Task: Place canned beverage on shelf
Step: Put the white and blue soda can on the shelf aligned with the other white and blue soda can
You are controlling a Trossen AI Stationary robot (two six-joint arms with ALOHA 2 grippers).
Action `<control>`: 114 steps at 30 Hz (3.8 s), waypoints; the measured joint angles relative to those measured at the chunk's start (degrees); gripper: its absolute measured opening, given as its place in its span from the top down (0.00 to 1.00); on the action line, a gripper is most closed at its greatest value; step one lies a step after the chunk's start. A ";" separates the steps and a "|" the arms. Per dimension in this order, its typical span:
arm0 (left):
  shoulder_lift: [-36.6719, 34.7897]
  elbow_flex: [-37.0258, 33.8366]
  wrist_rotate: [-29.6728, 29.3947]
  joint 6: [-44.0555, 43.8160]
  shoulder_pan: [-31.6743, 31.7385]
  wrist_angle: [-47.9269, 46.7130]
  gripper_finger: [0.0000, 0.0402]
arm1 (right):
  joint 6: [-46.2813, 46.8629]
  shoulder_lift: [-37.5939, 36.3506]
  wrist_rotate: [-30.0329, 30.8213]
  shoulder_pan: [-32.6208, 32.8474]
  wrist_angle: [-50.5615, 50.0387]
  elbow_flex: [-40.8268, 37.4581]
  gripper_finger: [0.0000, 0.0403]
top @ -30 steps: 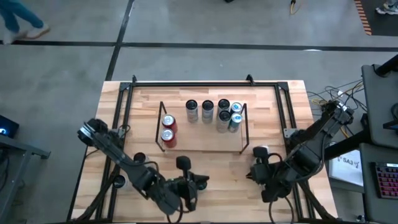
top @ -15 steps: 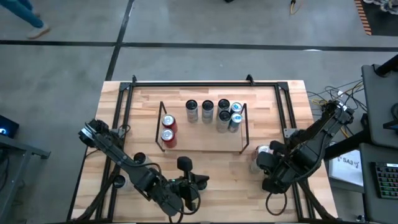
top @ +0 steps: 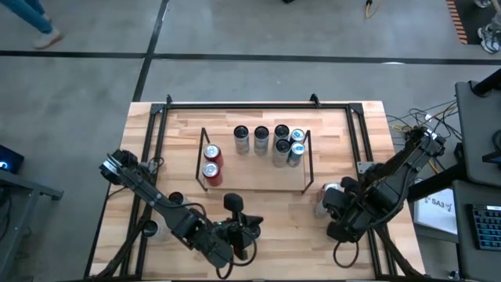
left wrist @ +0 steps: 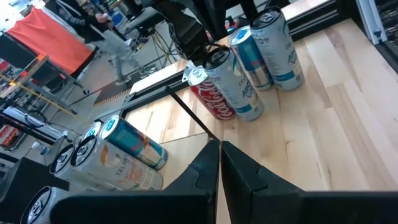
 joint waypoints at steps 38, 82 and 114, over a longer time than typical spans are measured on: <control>-0.09 -0.04 0.14 -0.02 0.75 -1.59 1.00 | 15.43 0.68 -3.24 -4.29 -6.68 -3.26 0.09; -0.09 -0.46 0.24 -0.61 0.83 -1.35 1.00 | 8.58 11.44 -5.70 -7.07 -3.44 -3.65 0.37; -5.27 -0.09 -0.92 -1.70 4.20 -6.26 0.80 | -3.23 6.27 14.57 -7.02 -5.07 13.08 0.37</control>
